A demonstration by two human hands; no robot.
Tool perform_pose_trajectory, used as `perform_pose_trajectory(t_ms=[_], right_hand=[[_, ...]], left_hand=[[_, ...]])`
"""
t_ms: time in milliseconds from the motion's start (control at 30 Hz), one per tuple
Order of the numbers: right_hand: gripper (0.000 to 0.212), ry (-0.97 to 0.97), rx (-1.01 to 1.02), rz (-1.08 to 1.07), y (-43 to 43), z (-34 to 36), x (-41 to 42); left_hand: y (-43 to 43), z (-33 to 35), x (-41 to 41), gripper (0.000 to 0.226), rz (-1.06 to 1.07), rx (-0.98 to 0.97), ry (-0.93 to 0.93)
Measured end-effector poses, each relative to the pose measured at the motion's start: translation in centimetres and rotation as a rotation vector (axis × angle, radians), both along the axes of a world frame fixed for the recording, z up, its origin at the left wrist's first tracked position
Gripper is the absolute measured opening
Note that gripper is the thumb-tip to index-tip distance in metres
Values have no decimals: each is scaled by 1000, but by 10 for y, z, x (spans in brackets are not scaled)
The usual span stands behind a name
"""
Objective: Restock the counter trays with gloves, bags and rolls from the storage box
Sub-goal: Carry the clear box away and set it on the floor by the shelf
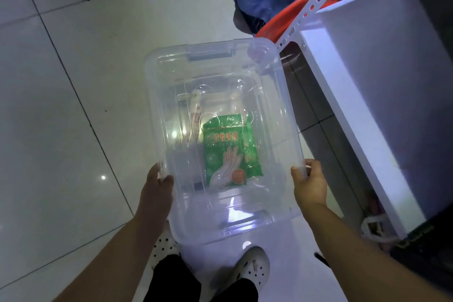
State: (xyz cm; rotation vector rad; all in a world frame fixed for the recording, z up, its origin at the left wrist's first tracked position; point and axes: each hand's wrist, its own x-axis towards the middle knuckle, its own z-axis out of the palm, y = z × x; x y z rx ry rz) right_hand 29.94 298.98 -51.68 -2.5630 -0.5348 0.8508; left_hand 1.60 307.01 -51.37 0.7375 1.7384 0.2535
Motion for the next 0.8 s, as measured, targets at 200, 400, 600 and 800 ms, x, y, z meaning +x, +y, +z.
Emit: perform_pose_trajectory(t_ms=[200, 400, 600, 800], right_hand=[[21, 51, 41, 41, 7, 10, 0], [28, 71, 22, 176, 46, 14, 17], [90, -38, 34, -229, 2, 15, -15], [85, 599, 6, -774, -48, -2, -88]], left_hand=[[-8, 2, 2, 17, 114, -43, 14], [-37, 0, 11, 28, 258, -76, -35], [-39, 8, 21, 85, -431, 388, 565], [-45, -2, 53, 102, -1355, 547, 566]])
